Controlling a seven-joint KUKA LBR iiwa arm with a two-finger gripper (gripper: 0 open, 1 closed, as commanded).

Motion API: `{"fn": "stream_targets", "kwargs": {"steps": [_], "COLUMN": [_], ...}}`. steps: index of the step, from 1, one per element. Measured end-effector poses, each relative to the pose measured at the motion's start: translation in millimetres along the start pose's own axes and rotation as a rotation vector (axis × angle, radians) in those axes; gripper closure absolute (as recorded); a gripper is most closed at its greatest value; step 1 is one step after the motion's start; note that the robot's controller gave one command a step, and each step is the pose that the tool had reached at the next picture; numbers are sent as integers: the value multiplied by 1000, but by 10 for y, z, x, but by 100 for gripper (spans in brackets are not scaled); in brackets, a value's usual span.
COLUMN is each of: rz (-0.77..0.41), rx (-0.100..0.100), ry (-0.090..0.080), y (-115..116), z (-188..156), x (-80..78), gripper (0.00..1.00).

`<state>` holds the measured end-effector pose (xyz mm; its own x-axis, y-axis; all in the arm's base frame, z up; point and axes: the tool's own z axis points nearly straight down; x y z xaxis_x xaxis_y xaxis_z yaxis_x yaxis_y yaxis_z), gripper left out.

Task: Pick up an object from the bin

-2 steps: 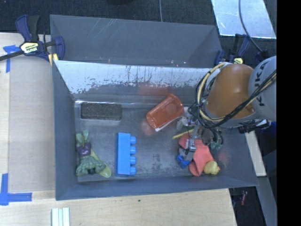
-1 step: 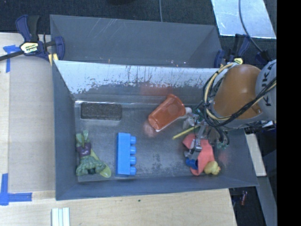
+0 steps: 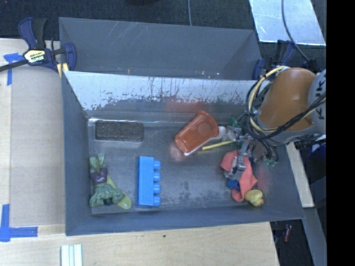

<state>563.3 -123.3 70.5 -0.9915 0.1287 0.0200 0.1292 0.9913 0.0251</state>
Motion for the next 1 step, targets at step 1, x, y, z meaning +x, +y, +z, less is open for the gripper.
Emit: {"fn": "stream_targets", "kwargs": {"steps": [1], "rz": [234], "rx": [-1], "ry": [-5], "y": [-218], "z": [-43], "x": [-59], "gripper": [100]}}
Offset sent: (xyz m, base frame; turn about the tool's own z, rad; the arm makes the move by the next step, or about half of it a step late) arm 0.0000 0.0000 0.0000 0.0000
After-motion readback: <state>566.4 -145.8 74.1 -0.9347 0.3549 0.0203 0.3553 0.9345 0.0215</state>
